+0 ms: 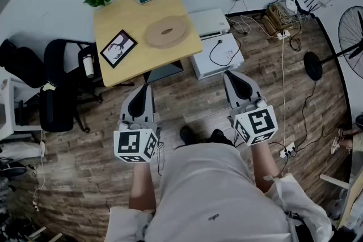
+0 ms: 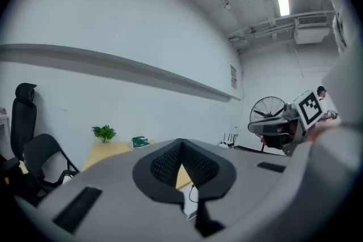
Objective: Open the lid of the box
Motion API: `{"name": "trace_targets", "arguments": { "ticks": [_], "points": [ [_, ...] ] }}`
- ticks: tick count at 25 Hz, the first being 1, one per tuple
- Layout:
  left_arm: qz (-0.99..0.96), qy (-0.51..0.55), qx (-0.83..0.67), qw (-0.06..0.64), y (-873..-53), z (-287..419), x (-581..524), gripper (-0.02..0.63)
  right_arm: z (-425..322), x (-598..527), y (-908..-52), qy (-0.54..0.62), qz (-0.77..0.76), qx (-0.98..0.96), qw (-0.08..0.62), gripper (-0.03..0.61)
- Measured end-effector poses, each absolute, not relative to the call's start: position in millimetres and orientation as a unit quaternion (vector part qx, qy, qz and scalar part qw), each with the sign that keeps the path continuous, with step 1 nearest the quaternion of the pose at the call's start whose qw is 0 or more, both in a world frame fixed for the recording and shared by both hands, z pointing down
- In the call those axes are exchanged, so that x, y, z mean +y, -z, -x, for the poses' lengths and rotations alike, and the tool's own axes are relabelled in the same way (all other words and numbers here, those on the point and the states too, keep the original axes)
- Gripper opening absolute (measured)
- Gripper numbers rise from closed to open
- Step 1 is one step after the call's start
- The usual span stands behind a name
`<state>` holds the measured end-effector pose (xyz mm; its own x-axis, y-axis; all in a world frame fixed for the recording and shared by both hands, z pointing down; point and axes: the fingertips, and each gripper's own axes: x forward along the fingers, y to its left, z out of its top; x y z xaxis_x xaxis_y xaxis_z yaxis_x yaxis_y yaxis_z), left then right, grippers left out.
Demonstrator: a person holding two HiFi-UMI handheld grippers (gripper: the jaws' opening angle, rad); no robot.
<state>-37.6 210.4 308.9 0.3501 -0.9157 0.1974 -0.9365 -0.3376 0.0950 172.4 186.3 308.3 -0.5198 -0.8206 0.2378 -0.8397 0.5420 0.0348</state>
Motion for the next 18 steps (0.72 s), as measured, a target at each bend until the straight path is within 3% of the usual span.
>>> {"name": "trace_targets", "arguments": {
  "ticks": [18],
  "points": [
    [-0.813, -0.056, -0.571, 0.097, -313, 59, 227, 0.005, -154, 200, -313, -0.052, -0.47, -0.874, 0.11, 0.0]
  ]
}}
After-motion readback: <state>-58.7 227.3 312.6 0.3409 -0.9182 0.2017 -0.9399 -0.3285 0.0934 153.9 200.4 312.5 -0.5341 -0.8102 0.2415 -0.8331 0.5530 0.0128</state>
